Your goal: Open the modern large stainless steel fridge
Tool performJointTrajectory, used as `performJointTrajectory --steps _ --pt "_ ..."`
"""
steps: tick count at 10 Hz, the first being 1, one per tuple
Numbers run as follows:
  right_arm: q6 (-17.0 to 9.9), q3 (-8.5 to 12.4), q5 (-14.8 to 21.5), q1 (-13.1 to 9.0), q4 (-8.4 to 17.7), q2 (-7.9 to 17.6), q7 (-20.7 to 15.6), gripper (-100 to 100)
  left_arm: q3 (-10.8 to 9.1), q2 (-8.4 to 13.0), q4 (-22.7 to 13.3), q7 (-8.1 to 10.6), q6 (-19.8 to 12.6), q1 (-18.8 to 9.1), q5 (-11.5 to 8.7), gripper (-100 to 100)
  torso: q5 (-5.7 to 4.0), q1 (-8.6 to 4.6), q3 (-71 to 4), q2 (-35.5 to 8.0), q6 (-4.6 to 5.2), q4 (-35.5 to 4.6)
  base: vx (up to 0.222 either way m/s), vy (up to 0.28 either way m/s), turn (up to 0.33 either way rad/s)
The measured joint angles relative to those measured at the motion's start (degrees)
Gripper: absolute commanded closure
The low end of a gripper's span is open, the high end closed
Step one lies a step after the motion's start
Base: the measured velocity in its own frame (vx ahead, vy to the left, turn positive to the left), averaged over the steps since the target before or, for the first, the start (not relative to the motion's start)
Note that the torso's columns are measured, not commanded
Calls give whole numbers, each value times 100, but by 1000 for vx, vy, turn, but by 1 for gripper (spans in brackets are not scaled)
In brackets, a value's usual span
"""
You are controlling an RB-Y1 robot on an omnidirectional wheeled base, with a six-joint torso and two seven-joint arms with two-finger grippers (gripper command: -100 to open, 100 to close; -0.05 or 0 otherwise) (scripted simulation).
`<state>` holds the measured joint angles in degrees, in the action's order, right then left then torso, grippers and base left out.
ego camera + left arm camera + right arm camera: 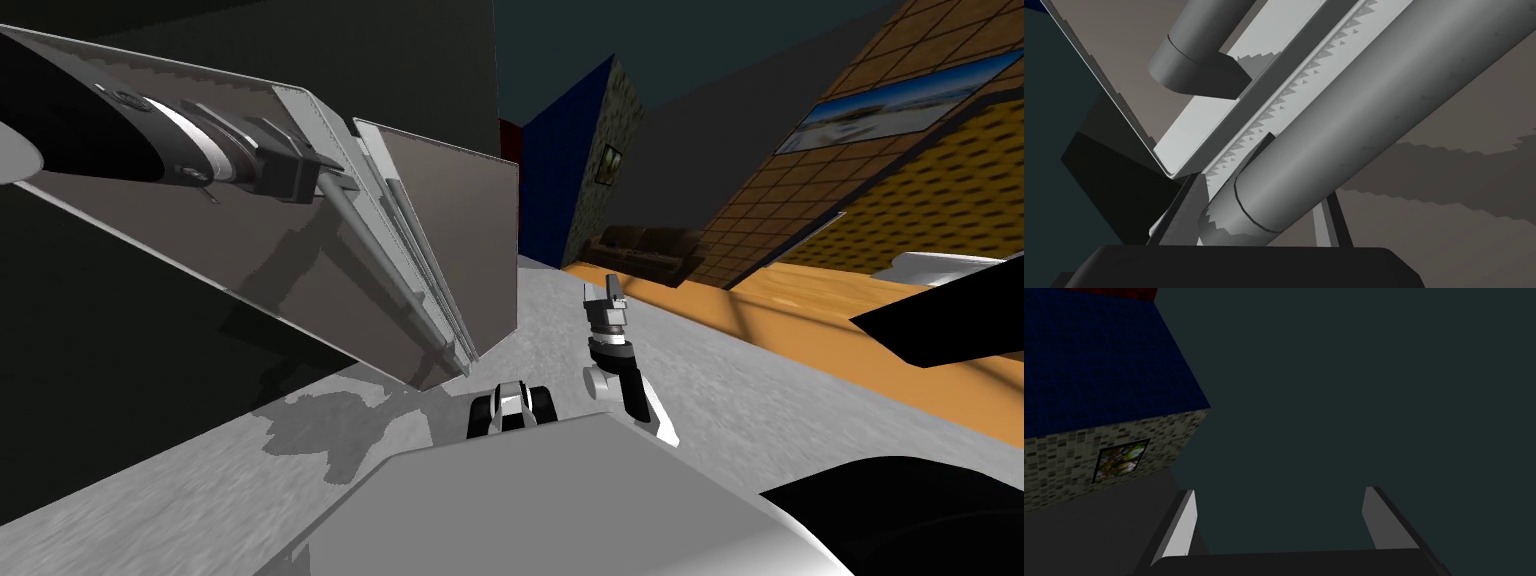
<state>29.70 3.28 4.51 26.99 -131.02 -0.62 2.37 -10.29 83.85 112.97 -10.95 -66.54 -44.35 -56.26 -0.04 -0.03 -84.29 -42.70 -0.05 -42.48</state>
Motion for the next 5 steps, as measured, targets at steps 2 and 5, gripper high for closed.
performJointTrajectory --steps 2,5 --pt "0 0 0 1 0 0 0 0 202 -2 133 56 -52 -318 -180 100 -25 -40 -22 28 23 8 -135 99 -21" --pt "0 0 0 1 0 0 0 0 235 -76 301 85 -46 -394 -381 100 -18 -33 -50 67 31 28 -122 189 -99"
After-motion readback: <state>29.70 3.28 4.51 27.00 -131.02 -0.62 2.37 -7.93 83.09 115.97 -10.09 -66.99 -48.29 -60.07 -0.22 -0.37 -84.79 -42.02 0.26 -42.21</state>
